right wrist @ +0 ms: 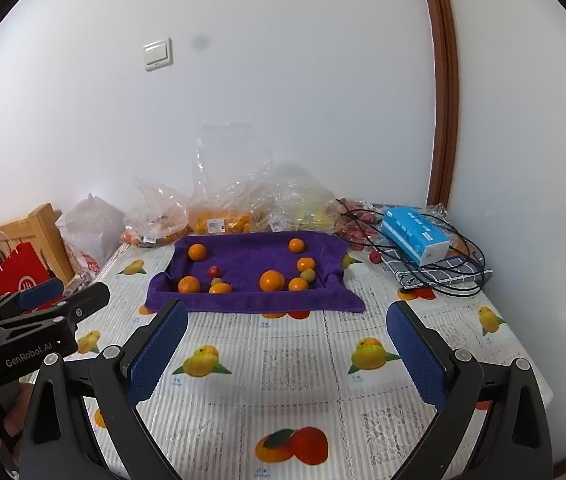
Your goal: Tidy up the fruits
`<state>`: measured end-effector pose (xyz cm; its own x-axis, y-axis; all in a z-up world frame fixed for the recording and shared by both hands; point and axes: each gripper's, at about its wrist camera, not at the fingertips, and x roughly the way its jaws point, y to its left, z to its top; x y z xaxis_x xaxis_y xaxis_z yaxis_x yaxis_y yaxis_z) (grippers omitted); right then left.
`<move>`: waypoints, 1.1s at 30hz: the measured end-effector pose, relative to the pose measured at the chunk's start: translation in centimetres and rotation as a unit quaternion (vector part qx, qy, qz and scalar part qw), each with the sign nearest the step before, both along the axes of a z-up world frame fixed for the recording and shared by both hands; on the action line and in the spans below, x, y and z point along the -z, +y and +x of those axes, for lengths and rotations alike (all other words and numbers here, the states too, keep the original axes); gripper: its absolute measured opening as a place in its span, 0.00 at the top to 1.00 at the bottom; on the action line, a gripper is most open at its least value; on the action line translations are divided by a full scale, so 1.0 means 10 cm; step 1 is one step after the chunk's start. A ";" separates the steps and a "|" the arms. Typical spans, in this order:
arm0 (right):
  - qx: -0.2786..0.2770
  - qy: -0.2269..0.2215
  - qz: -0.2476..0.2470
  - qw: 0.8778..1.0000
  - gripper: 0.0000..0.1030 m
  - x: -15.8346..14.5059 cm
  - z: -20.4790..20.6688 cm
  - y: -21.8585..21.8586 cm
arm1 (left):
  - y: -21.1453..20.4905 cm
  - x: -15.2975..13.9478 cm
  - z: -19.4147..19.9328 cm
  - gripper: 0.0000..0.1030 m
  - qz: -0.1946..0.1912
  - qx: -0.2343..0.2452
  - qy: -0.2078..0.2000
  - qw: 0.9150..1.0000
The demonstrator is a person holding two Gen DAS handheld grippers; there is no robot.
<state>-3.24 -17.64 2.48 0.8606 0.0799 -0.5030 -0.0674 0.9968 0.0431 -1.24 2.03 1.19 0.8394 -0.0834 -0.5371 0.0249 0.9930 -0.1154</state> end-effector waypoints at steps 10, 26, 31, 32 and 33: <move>0.004 -0.008 0.003 1.000 0.04 0.02 -0.21 -0.01 | -0.04 -0.01 -0.19 0.19 0.011 -0.006 -0.015 1.000; 0.024 -0.005 0.014 1.000 0.04 0.05 -0.27 -0.16 | -0.11 0.01 -0.22 0.19 0.022 -0.002 -0.015 1.000; 0.027 -0.006 0.013 1.000 0.04 0.05 -0.28 -0.17 | -0.12 0.02 -0.23 0.19 0.020 0.000 -0.015 1.000; 0.027 -0.006 0.012 1.000 0.04 0.05 -0.28 -0.17 | -0.12 0.02 -0.23 0.19 0.020 0.000 -0.015 1.000; 0.027 -0.006 0.011 1.000 0.04 0.05 -0.28 -0.17 | -0.12 0.02 -0.23 0.19 0.020 -0.001 -0.015 1.000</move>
